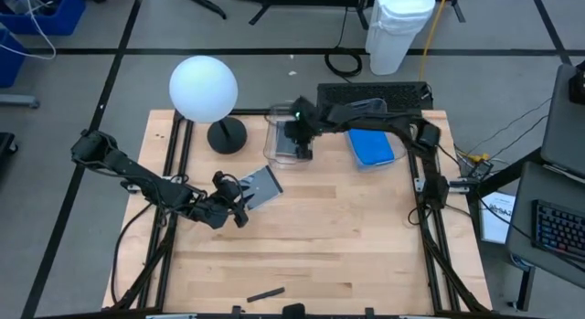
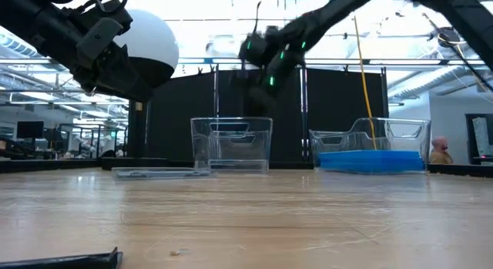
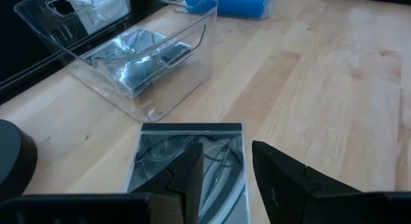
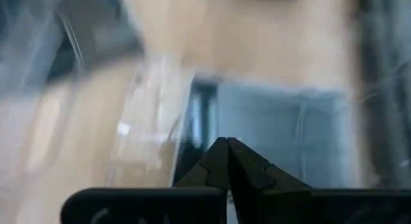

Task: Pick & place jewel cases by type
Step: Put the black CD case into the left transparent bin

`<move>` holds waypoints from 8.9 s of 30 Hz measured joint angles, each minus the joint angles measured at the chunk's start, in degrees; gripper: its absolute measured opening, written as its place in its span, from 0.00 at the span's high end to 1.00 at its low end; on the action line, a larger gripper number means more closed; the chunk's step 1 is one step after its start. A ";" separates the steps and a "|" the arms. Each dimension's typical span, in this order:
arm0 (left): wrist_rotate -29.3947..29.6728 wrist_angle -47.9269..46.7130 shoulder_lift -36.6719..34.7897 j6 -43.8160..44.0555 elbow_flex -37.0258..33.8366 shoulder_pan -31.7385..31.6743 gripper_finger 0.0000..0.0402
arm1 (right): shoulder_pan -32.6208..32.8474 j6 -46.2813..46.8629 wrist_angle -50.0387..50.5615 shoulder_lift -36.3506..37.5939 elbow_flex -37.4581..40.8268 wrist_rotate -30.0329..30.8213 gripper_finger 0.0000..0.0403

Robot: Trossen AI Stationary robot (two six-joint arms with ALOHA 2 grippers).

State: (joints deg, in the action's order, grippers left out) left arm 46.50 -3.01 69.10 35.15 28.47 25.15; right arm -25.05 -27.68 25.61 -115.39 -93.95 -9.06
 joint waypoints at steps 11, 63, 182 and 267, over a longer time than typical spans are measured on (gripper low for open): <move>-0.35 -0.08 -0.02 0.22 0.00 -0.17 0.65 | 2.88 -0.40 2.00 -7.23 -0.22 4.84 1.00; -60.01 21.41 23.64 1.49 0.33 -18.23 0.65 | 39.42 13.53 -56.62 43.30 64.67 10.46 1.00; -43.86 17.41 41.20 10.82 18.95 -0.48 0.98 | 57.02 56.16 -67.41 12.33 63.40 11.26 1.00; -36.15 20.74 41.22 8.05 18.93 -2.62 0.98 | 55.58 -6.43 -79.59 5.99 45.30 42.45 0.54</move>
State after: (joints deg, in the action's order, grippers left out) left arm 10.35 17.74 110.32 43.20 47.40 22.52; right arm 30.53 -34.11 -53.98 -109.41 -48.65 33.38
